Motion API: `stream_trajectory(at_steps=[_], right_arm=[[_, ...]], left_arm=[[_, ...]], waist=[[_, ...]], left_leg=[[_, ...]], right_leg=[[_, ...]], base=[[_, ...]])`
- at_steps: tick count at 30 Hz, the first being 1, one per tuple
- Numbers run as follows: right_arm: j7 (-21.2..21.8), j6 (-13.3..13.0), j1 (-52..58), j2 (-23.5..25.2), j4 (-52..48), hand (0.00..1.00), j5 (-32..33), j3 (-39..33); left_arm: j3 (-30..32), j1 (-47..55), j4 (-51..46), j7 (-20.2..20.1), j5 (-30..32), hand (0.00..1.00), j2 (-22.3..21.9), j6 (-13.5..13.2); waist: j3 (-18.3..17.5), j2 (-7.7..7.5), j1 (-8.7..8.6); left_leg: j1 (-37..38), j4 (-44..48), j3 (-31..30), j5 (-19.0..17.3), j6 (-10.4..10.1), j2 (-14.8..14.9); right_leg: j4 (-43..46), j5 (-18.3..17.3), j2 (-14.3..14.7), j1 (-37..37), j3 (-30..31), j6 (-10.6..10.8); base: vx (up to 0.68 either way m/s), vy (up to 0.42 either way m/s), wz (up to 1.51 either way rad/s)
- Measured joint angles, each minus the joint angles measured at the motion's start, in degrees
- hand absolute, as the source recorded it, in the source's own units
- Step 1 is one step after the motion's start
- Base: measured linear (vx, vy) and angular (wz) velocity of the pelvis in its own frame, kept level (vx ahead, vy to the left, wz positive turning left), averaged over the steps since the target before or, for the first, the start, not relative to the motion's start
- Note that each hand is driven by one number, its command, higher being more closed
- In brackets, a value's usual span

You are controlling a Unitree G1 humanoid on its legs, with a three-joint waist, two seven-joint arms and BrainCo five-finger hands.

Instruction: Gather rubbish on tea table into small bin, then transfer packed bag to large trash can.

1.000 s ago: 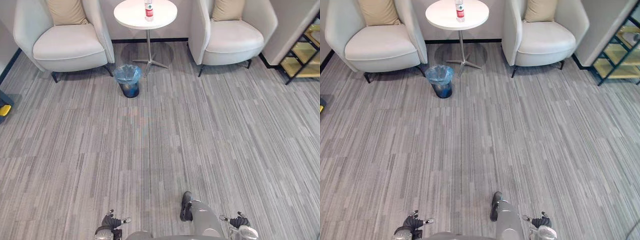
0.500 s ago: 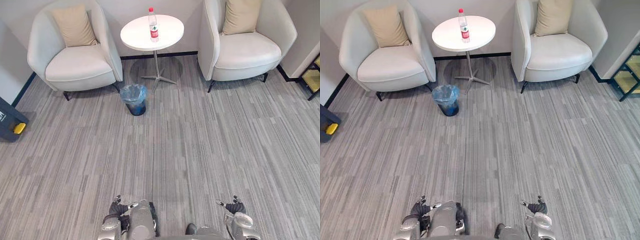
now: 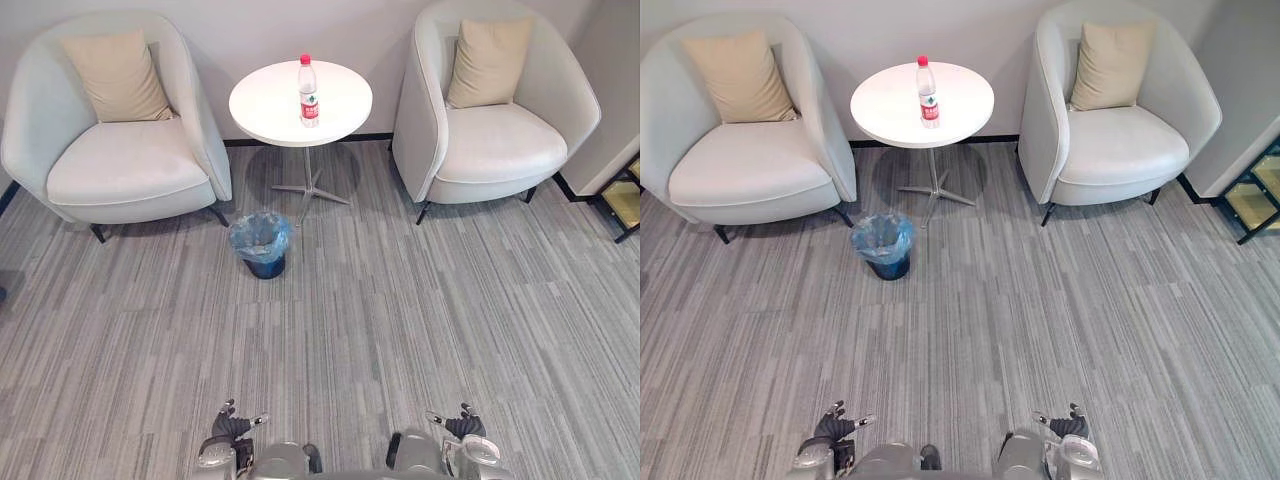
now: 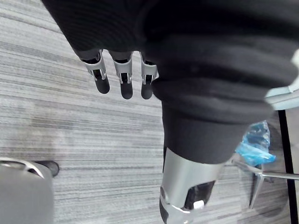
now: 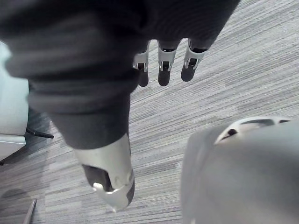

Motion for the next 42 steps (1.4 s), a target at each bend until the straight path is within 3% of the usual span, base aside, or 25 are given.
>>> stream_trajectory(at_steps=[3, 4, 5, 6, 8, 10, 11, 12, 15, 18, 20, 22, 23, 25, 28, 29, 30, 31, 32, 34, 36, 38, 40, 41, 42], right_arm=[[0.8, 0.0, -0.9, -0.3, 0.2, 0.0, -0.2, 0.0], [1.0, 0.1, -1.0, -0.5, 0.5, 0.0, -0.2, 0.0], [1.0, 0.0, -0.1, -1.0, 1.5, 0.0, -0.2, -0.1], [1.0, 0.1, -0.4, -2.2, 2.4, 0.0, -0.2, -0.1], [1.0, 0.3, -1.1, -2.6, 2.7, 0.0, -0.2, -0.1], [1.0, 0.3, -0.8, -1.7, 2.2, 0.0, -0.2, 0.0], [0.9, 0.2, -0.7, -1.2, 1.5, 0.0, -0.1, 0.7], [0.8, 0.2, -0.6, -0.7, 0.7, 0.0, 0.0, 2.3], [0.6, -0.3, -0.6, -0.2, -1.1, 0.0, 0.6, 3.8], [0.4, -0.3, -0.8, -0.3, -1.6, 0.0, 1.1, 3.5], [0.2, -0.3, -1.0, -0.5, -1.7, 0.0, 1.1, 3.1], [-0.3, -0.3, -1.4, -0.9, -0.6, 0.0, 1.1, 2.0], [-0.2, -0.2, -1.5, -1.1, 0.6, 0.0, 1.0, 2.1], [-0.2, -0.1, -1.7, -0.7, 1.8, 0.0, 1.0, 2.2], [-0.2, 0.0, -1.9, -2.2, 2.1, 0.0, 0.2, 2.0], [-0.2, -0.1, -2.1, -2.3, 2.1, 0.0, -0.1, 2.0], [-0.1, -0.1, -2.3, -2.3, 2.2, 0.0, -0.2, 2.2], [-0.1, -0.2, -2.3, -2.2, 2.4, 0.0, -0.2, 2.2], [0.0, 0.0, -2.2, -2.2, 2.7, 0.0, -0.2, 2.2], [0.2, 0.0, -1.9, -2.2, 2.7, 0.0, -0.3, 2.6], [1.0, 0.0, -1.8, -2.2, 2.5, 0.0, -0.3, 3.9], [1.0, 0.0, -1.1, -2.2, 2.3, 0.0, -0.3, 3.9], [1.0, 0.2, -0.6, -2.3, 2.1, 0.0, -0.2, 3.7], [1.0, 0.2, 0.5, -2.6, 2.3, 0.0, -0.2, 3.7], [1.0, 0.3, 0.7, -2.8, 2.5, 0.0, -0.2, 3.5]], left_arm=[[-0.1, -0.7, 1.4, 0.0, 0.0, 0.0, 0.4, 0.0], [-0.3, -0.6, 2.2, 0.0, 0.0, 0.0, 1.0, 0.0], [-0.5, -0.4, 3.0, 0.0, 0.1, 0.0, 1.5, 0.0], [-0.6, -0.9, 4.0, 0.0, 0.1, 0.0, 0.7, 0.1], [-0.3, -0.5, 4.4, 0.0, 0.2, 0.0, -0.1, 0.1], [0.8, -0.6, 4.2, 0.0, 0.2, 0.0, -1.0, 0.1], [1.3, -0.6, 3.2, -0.2, 0.2, 0.0, -1.7, 0.1], [2.1, -0.5, 1.9, -0.2, 0.1, 0.0, -2.2, 0.0], [2.1, -0.7, -1.2, -0.2, 0.1, 0.0, -2.2, -0.1], [2.2, -0.7, -2.4, -0.1, 0.0, 0.0, -2.3, -0.5], [2.2, -0.7, -2.5, -0.1, 0.0, 0.0, -2.3, -0.7], [2.0, -0.3, -2.1, -0.1, 0.0, 0.0, -2.3, -0.7], [2.0, -0.4, -1.5, 0.0, 0.0, 0.0, -1.9, -0.9], [1.8, -0.6, -0.9, 0.0, 0.0, 0.0, -0.6, -1.1], [1.9, -0.6, 0.4, -0.1, 0.0, 0.0, 0.8, -1.1], [1.7, -0.6, 1.1, -0.1, 0.0, 0.0, 1.3, -1.0], [1.4, -0.4, 2.1, -0.1, 0.0, 0.0, 1.7, -0.7], [1.4, -0.4, 2.4, -0.1, 0.0, 0.0, 1.8, -0.4], [1.4, -0.1, 3.1, -0.1, 0.0, 0.0, 2.0, 0.0], [1.4, 1.3, 3.2, 0.0, 0.0, 0.0, 2.1, 0.2], [1.5, 1.8, 3.2, 0.0, -0.1, 0.0, 2.0, 0.2], [1.7, 1.4, 3.0, 0.0, -0.2, 0.0, 1.5, 0.1], [1.9, 1.7, 3.0, 0.0, -0.3, 0.0, 1.4, 0.0], [2.3, 1.6, 3.3, 0.1, -0.6, 0.0, 1.4, 0.1], [2.5, 1.7, 3.3, 0.0, -0.6, 0.0, 0.6, 0.1]], waist=[[0.4, 0.51, -1.67], [0.0, -0.67, -2.51], [0.1, -1.46, -2.92], [0.2, 0.41, -2.62], [0.0, 1.71, -2.71], [0.0, 1.97, -2.83], [0.3, 2.38, -2.68], [0.5, 2.38, -2.33], [1.2, 0.97, -1.08], [1.0, 1.61, 0.09], [0.9, 1.78, 0.53], [0.7, 2.02, 0.82], [0.6, 1.78, 1.91], [-0.4, -0.64, 1.74], [-0.5, -1.2, 1.95], [-0.5, -1.21, 1.75], [-0.5, -1.22, 1.52], [-0.4, -1.23, 1.39], [-0.4, -1.15, 1.42], [-0.2, -0.81, 1.21], [0.1, 0.04, 0.06], [0.4, 0.76, -0.3], [-0.1, 0.0, -1.42], [-0.1, -0.45, -1.64], [-0.3, 0.83, -1.04]], left_leg=[[3.3, -2.5, -2.1, -0.7, -1.3, 1.9], [4.6, -3.1, -3.5, -1.3, -2.5, 2.1], [6.2, -3.2, -5.3, -2.8, -5.2, 2.1], [7.0, -3.2, -6.1, -3.4, -6.1, 3.7], [5.7, 1.3, -7.3, -2.2, -8.2, 6.1], [-0.1, 15.3, -8.2, -0.5, -10.7, 8.6], [-5.7, 28.9, -9.7, 2.1, -12.1, 11.1], [-10.1, 39.9, -9.5, 1.8, -12.2, 13.6], [-18.7, 47.6, -5.2, 0.0, -9.3, 15.4], [-23.5, 39.5, -0.4, -1.1, -7.6, 15.0], [-24.6, 23.1, 2.1, -0.6, -7.4, 11.9], [-23.0, 3.3, 2.6, 7.1, -7.3, 7.1], [-21.8, 2.7, 1.9, 12.6, -4.7, 6.3], [-22.3, 5.2, 2.5, 8.7, -1.7, 3.4], [-21.1, 11.4, 3.3, 2.1, 0.1, 2.3], [-19.3, 11.0, 3.3, 0.8, 0.3, 1.8], [-16.4, 9.6, 3.0, -0.8, 0.4, 1.1], [-14.9, 9.3, 2.8, -1.6, 0.4, 0.7], [-11.4, 8.1, 2.5, -2.9, 0.6, 0.1], [-5.0, 4.7, 2.1, -3.5, 0.4, -0.3], [0.2, 1.8, -0.3, -3.5, 0.3, 0.4], [1.7, 1.4, -2.2, -3.5, 0.2, 1.5], [2.7, 1.2, -5.5, -4.6, -2.8, 2.5], [3.6, 1.0, -8.1, -6.2, -5.6, 2.5], [4.1, 0.8, -9.1, -6.4, -6.0, 3.8]], right_leg=[[-19.1, 3.1, 3.8, -2.8, -0.5, -1.6], [-29.3, 9.1, 5.3, -2.1, 1.0, -2.0], [-32.5, 18.0, 6.1, -1.0, 2.6, -5.6], [-30.8, 16.9, 7.1, -1.0, 1.7, -5.8], [-29.1, 12.3, 8.4, -0.5, 0.8, -6.7], [-29.7, 9.8, 9.6, 2.3, -0.7, -7.5], [-31.4, 8.7, 10.9, 6.0, -1.6, -8.3], [-32.9, 7.6, 12.1, 9.7, -1.9, -9.0], [-36.5, 5.1, 12.5, 17.4, -2.0, -9.5], [-39.9, 4.6, 12.4, 21.0, -1.8, -8.3], [-42.2, 4.1, 11.4, 23.9, -1.7, -6.6], [-43.9, 2.1, 10.2, 27.1, -1.2, -3.5], [-44.5, 1.4, 9.6, 28.3, 0.1, -2.4], [-44.6, 0.9, 7.0, 29.3, 1.8, -1.8], [-31.8, 1.4, 4.2, 25.9, 7.0, -0.9], [-24.2, 3.0, 3.2, 23.2, 8.4, 2.0], [-13.4, 6.3, 1.9, 19.5, 9.5, 7.8], [-8.2, 6.5, 1.3, 17.5, 9.8, 8.5], [0.3, 5.3, 0.0, 14.0, 9.4, 6.5], [5.5, 2.7, -0.6, 9.8, 7.1, 2.4], [1.3, 0.3, 0.5, 4.7, 2.4, -1.2], [-8.1, 0.3, 2.3, 0.9, 2.1, -1.6], [-21.7, 4.2, 4.6, 0.4, 4.3, -1.1], [-25.5, 11.3, 5.8, 1.1, 6.1, -3.3], [-25.0, 11.0, 6.5, 1.3, 5.6, -3.5]], base=[[0.5, -0.18, 0.39], [0.49, -0.258, 0.69], [0.49, -0.258, 0.53], [0.48, -0.255, 0.22], [0.5, -0.294, 0.05], [0.43, -0.284, 0.24], [0.39, -0.217, 0.11], [0.37, -0.183, 0.09], [0.35, -0.115, 0.02], [0.32, 0.005, -0.02], [0.44, 0.115, 0.01], [0.55, 0.237, -0.13], [0.52, 0.222, -0.31], [0.54, 0.181, -0.02], [0.48, 0.199, 0.07], [0.57, 0.204, 0.05], [0.46, 0.131, 0.07], [0.55, 0.11, 0.12], [0.43, 0.042, 0.07], [0.41, 0.007, 0.13], [0.37, -0.074, 0.49], [0.37, -0.181, 0.71], [0.38, -0.276, 1.0], [0.31, -0.238, 0.63], [0.38, -0.267, 0.38]])
